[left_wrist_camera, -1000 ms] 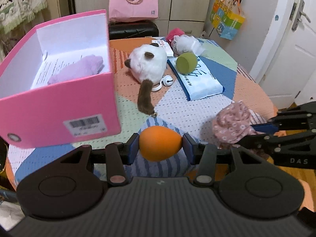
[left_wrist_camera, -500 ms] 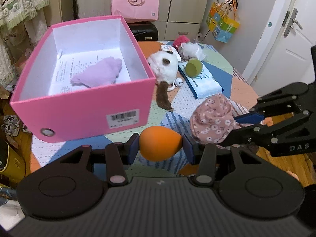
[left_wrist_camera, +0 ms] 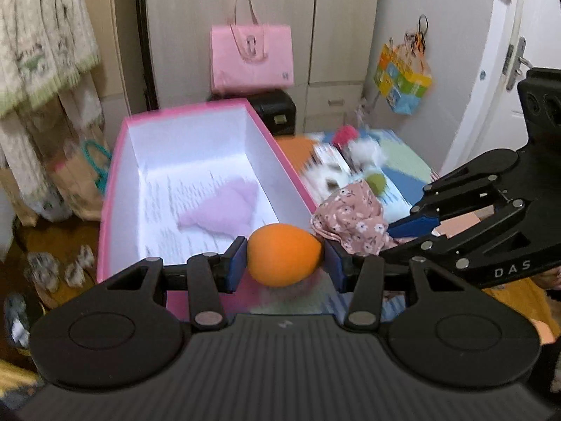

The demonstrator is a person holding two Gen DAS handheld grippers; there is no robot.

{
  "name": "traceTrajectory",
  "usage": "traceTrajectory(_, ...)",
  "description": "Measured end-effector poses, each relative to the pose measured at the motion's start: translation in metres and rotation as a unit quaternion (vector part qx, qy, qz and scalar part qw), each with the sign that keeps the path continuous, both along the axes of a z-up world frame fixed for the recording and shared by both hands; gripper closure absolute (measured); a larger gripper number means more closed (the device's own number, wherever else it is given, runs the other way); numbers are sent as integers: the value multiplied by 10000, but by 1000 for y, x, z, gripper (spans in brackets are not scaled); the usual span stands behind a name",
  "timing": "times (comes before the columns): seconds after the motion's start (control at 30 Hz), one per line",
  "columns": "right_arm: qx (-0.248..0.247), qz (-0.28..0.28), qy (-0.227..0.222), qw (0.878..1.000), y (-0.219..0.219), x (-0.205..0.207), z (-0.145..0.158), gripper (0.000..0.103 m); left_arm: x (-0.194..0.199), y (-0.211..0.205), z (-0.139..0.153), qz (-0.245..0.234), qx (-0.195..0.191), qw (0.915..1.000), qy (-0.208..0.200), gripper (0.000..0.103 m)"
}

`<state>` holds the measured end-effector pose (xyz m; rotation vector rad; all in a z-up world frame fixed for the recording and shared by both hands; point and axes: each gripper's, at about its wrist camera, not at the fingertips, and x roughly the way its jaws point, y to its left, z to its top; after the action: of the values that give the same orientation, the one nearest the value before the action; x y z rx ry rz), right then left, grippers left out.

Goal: Organize soft objects
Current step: 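Carry both items over the pink box and open both tools to drop them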

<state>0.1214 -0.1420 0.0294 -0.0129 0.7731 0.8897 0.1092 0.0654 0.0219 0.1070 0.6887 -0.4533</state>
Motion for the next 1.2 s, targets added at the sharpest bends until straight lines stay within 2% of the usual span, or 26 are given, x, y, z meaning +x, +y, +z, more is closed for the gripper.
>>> traceTrajectory(0.13,292,-64,-86,9995,4,24,12,81,19,8,16,33,-50,9997,-233,57)
traceTrajectory(0.27,317,-78,-322,9989,11,45,22,78,42,13,26,130,-88,9991,-404,57)
traceTrajectory(0.47,205,-137,-285,9993,27,98,14,78,89,17,17,380,-57,9982,-456,57)
traceTrajectory(0.57,55,-173,-227,9996,36,128,1,78,124,22,2,510,-126,9983,-253,57)
traceTrajectory(0.8,-645,-21,-270,9976,55,180,-20,78,191,34,-32,677,-217,9959,561,57)
traceTrajectory(0.93,-704,174,-90,9973,58,195,-34,78,205,35,-44,774,-269,9931,837,57)
traceTrajectory(1.0,-741,255,-137,9968,58,196,-38,78,206,33,-48,793,-186,9932,837,56)
traceTrajectory(1.1,-948,405,-352,9941,64,193,-43,76,204,28,-48,858,63,9937,713,55)
traceTrajectory(1.2,-1150,434,-534,9910,70,192,-45,76,196,28,-45,1059,231,9934,374,54)
